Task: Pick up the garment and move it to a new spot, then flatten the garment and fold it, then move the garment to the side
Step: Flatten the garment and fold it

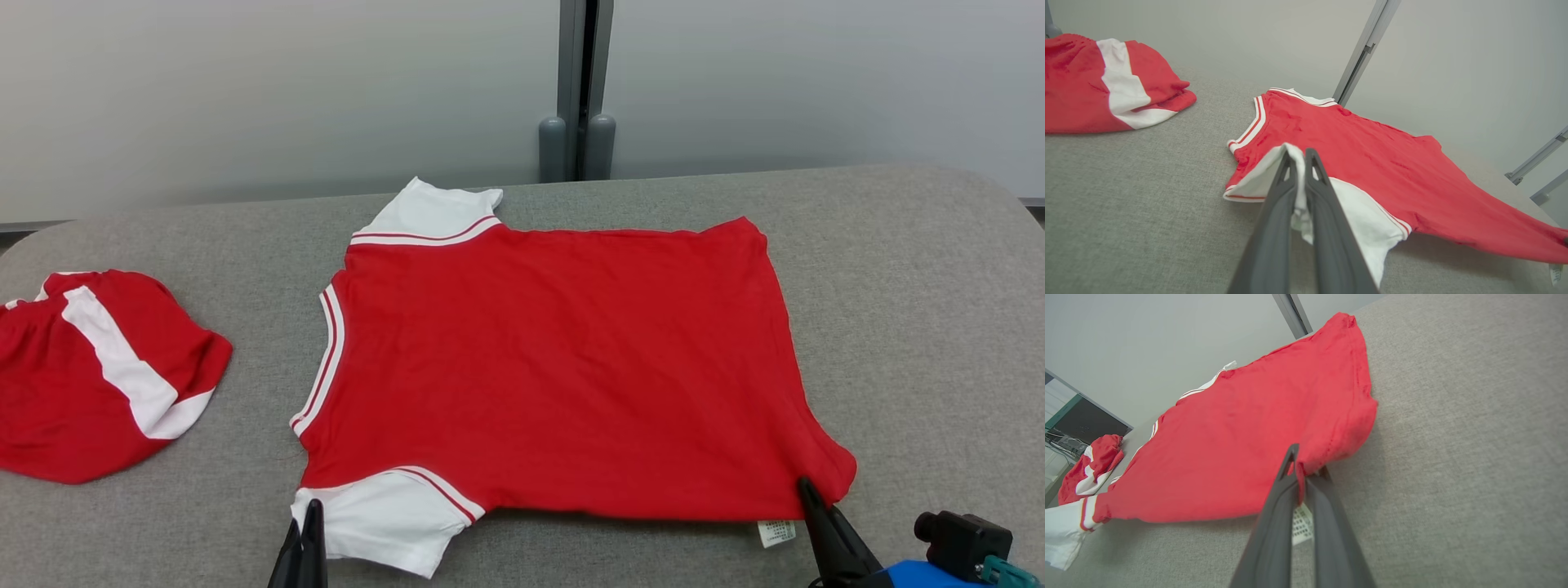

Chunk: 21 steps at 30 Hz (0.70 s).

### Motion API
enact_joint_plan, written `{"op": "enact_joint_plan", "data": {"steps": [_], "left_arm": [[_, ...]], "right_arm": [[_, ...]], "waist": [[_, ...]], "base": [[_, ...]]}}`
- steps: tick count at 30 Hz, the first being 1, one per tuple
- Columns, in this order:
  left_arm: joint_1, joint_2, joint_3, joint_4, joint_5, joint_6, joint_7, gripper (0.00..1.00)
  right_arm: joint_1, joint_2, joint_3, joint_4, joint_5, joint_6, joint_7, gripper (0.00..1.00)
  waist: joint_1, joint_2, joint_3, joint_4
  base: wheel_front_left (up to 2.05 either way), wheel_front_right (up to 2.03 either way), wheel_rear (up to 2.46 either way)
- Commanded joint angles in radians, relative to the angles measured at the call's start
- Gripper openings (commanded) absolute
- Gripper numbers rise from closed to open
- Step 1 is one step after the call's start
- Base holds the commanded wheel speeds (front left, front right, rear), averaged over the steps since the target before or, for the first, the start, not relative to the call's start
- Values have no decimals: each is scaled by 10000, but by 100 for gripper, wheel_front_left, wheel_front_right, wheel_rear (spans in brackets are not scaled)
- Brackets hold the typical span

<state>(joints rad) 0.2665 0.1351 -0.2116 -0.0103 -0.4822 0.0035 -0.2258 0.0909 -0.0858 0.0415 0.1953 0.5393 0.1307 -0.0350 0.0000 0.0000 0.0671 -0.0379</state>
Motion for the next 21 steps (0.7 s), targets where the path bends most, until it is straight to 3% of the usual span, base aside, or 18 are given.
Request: {"op": "enact_joint_plan", "data": {"steps": [1, 13, 21], "left_arm": [[-235, 99, 10, 32, 35, -45, 26, 0], [-1488, 685, -99, 710, 241, -469, 282, 0], [-2835, 935, -318, 1862, 284, -837, 448, 0]], "right_arm": [[51, 54, -73, -88, -38, 1, 73, 0], [-643, 256, -286, -212, -113, 1, 748, 0], [-1525, 176, -304, 293, -259, 1, 1247, 0]], "waist": [[0, 0, 25, -8], [0, 0, 282, -85], [0, 0, 496, -110]], "base": [[0, 0, 0], [0, 0, 0], [0, 0, 0]]}}
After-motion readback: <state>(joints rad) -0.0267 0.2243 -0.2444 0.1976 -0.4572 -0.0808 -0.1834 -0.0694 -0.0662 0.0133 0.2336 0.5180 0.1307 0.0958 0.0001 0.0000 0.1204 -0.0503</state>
